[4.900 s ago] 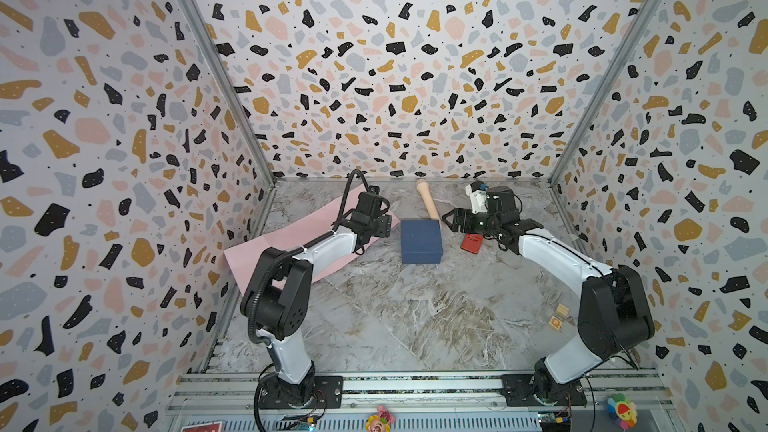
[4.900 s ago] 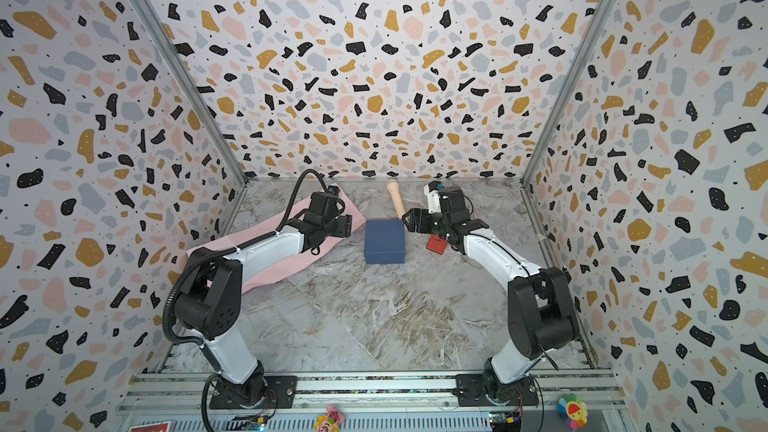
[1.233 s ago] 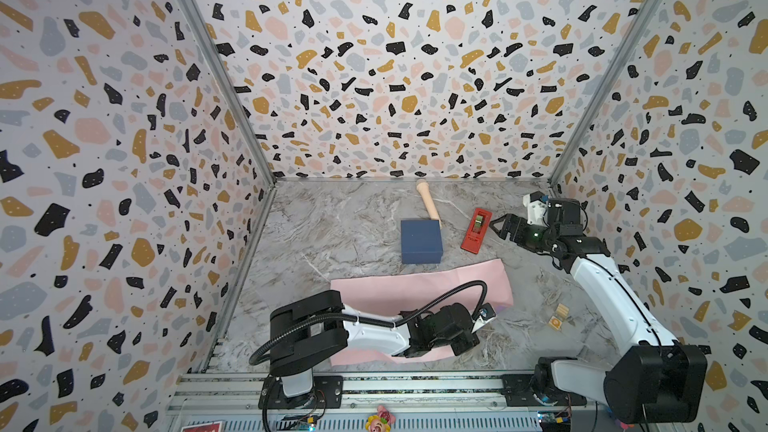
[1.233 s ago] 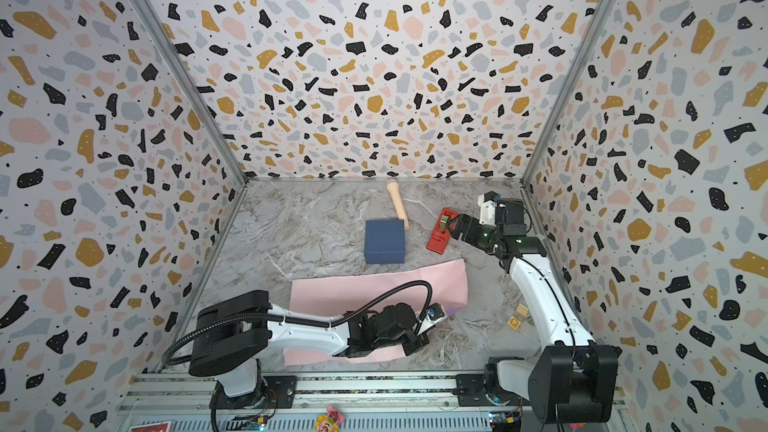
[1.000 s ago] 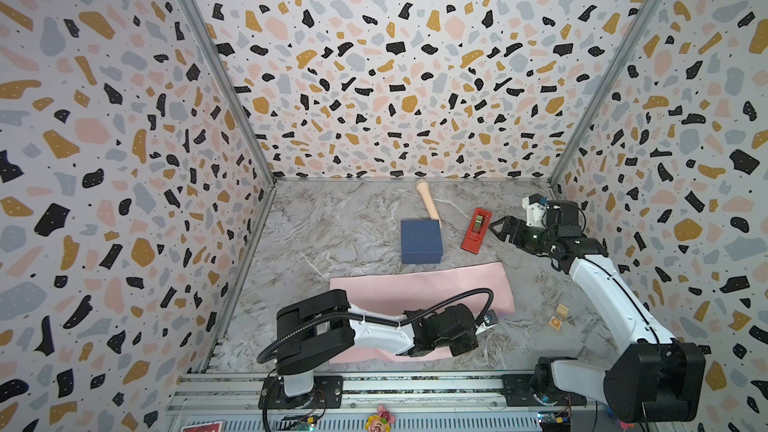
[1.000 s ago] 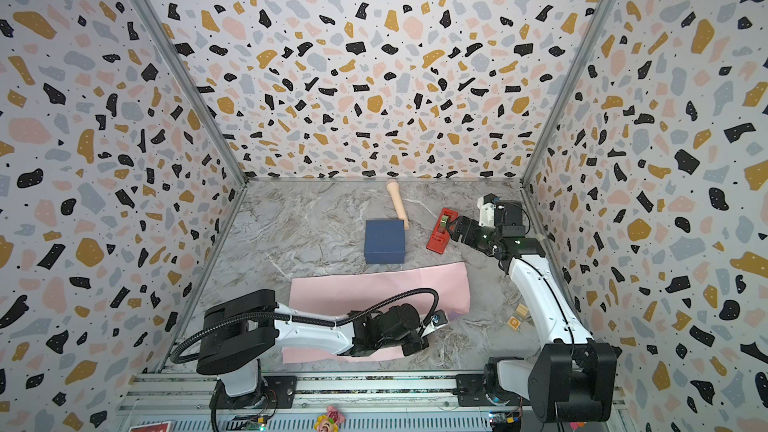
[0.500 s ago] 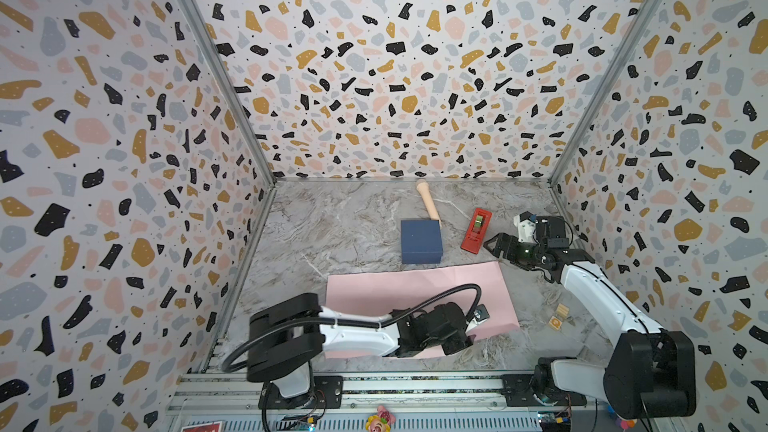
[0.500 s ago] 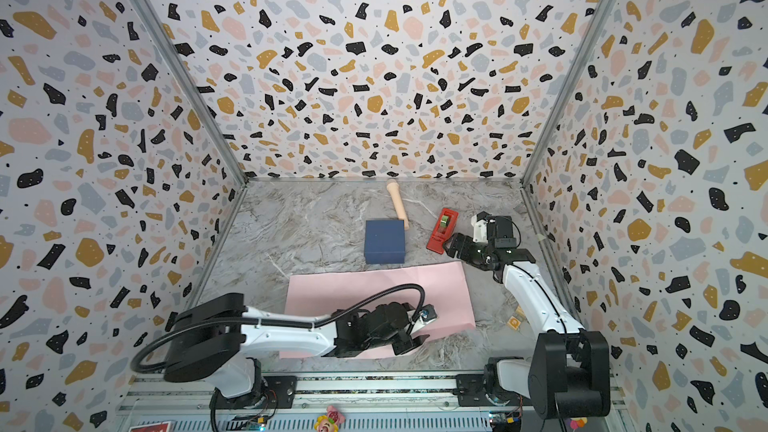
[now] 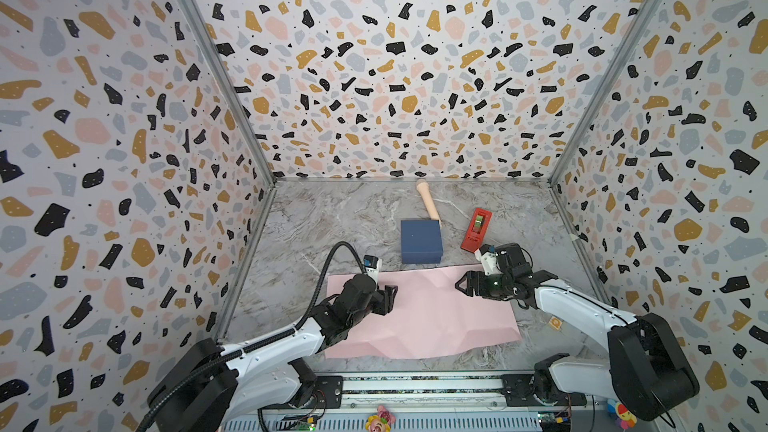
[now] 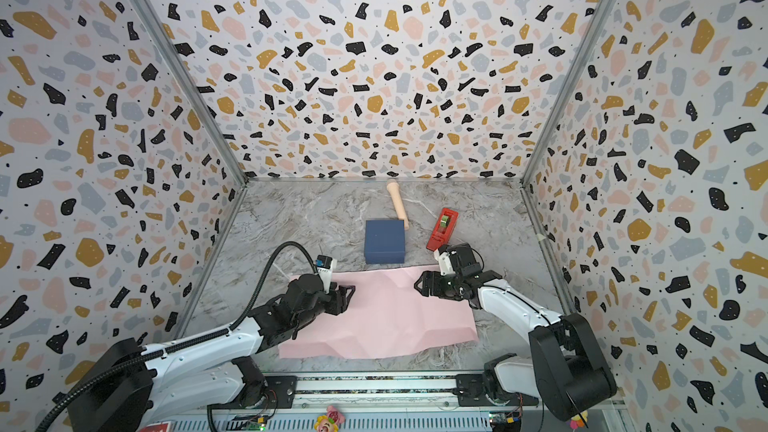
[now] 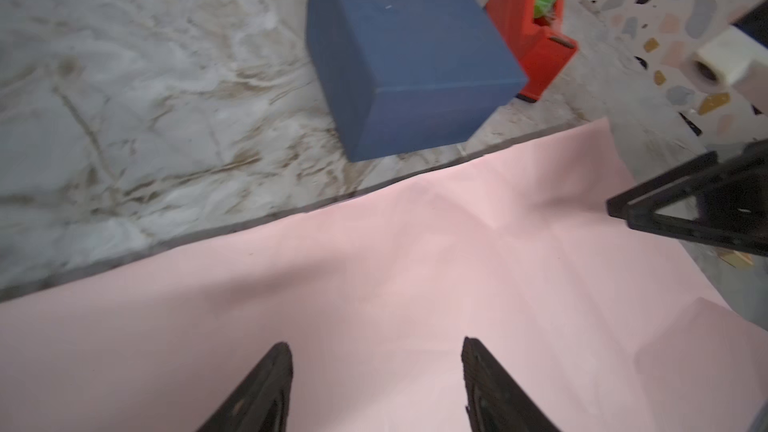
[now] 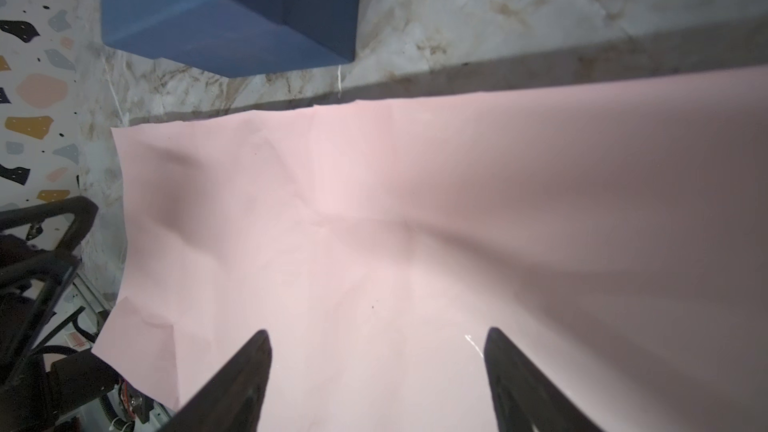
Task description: Wrap the gift box in paper
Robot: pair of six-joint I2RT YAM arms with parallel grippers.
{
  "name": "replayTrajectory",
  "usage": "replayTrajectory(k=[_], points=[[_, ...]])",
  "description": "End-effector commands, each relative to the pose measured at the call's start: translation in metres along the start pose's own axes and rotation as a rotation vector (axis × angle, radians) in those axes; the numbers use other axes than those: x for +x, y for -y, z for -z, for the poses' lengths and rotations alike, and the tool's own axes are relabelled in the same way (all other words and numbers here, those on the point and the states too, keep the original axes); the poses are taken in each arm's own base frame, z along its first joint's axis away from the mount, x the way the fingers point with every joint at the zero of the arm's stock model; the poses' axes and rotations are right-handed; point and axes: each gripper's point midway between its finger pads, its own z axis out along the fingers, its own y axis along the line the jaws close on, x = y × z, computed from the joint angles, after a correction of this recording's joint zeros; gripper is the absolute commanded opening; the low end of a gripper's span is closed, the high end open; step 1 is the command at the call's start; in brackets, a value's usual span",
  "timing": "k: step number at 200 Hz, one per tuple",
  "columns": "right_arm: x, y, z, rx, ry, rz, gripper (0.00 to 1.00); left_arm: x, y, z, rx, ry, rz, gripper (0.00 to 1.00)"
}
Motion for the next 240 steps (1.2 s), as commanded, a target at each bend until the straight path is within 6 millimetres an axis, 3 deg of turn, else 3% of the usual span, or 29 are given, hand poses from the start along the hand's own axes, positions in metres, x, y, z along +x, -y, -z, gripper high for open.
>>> replayTrajectory(k=[1, 25, 63, 108, 166, 199, 240], points=[[-0.011, 0.0, -0.002, -0.007, 0.055, 0.011, 0.8, -0.002, -0.01, -0.006, 0.023, -0.016, 0.125, 0.65], [-0.007, 0.014, -0.007, 0.01, 0.062, -0.014, 0.79, 0.011, -0.019, -0.02, -0.002, -0.079, 0.134, 0.65], [-0.003, 0.039, -0.006, 0.029, 0.089, -0.075, 0.75, 0.018, -0.014, -0.045, 0.025, -0.119, 0.124, 0.65], [-0.008, 0.058, -0.003, 0.053, 0.125, -0.119, 0.72, 0.016, -0.013, -0.06, 0.022, -0.131, 0.109, 0.65], [-0.011, 0.062, 0.001, 0.069, 0.139, -0.127, 0.71, 0.012, -0.024, -0.056, -0.046, -0.116, 0.083, 0.65], [-0.025, 0.046, 0.004, 0.007, 0.157, -0.065, 0.77, 0.001, -0.015, -0.05, -0.01, -0.091, 0.078, 0.69], [-0.063, -0.004, 0.029, -0.112, 0.269, 0.057, 0.87, -0.051, 0.004, -0.039, 0.016, 0.03, 0.065, 0.79]])
